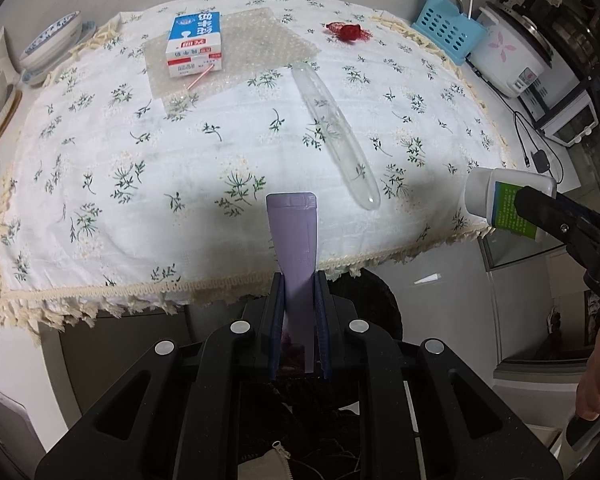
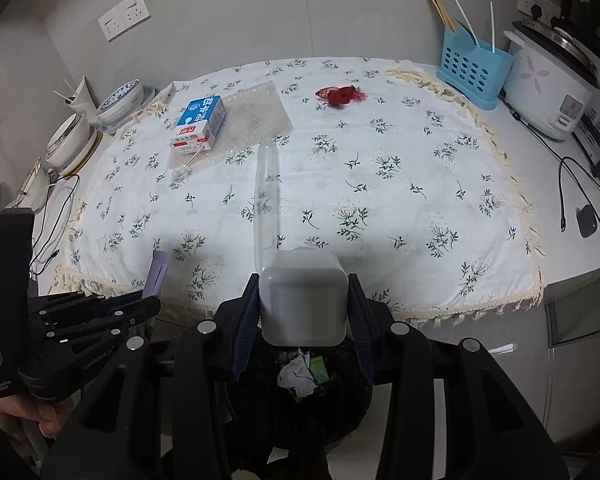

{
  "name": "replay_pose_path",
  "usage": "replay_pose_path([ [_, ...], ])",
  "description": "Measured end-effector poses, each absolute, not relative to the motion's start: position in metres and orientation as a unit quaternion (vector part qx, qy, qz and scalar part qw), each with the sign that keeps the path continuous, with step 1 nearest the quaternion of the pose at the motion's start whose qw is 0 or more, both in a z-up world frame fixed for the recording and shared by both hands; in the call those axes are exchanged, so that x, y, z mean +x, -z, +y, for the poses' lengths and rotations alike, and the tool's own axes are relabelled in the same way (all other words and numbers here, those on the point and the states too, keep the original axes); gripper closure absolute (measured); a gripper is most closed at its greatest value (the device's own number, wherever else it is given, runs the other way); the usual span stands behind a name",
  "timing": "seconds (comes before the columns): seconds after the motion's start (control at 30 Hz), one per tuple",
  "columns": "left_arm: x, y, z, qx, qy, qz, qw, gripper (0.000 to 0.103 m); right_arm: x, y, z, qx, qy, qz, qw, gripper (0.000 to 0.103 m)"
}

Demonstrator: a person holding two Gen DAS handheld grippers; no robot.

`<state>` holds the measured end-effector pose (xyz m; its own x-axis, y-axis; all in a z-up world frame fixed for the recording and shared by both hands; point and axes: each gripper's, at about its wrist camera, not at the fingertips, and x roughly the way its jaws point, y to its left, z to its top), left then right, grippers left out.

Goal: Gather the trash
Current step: 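Carry the purple strip and white bottle down over the black trash bin, then open the left tool over the bin while the right tool releases the white bottle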

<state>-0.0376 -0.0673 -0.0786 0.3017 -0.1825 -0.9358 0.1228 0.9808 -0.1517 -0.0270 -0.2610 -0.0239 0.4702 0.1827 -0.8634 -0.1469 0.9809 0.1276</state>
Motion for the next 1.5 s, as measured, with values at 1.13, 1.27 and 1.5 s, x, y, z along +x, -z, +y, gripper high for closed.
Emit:
replay_pose_path([
  [1.13, -0.097, 0.169, -0.072, -0.062, 0.096, 0.593, 0.797, 0.089, -0.085, 0.142, -0.260, 0.002, -0.117, 0.574, 0.811, 0.063],
  [1.27, -0.097, 0.188, -0.078, -0.057, 0.096, 0.601, 0.792, 0.089, -0.089, 0.163, -0.263, 0.003, -0.108, 0.585, 0.804, 0.063],
  [1.5, -0.097, 0.218, -0.084, -0.050, 0.092, 0.619, 0.778, 0.089, -0.093, 0.192, -0.269, 0.005, -0.094, 0.596, 0.797, 0.063],
])
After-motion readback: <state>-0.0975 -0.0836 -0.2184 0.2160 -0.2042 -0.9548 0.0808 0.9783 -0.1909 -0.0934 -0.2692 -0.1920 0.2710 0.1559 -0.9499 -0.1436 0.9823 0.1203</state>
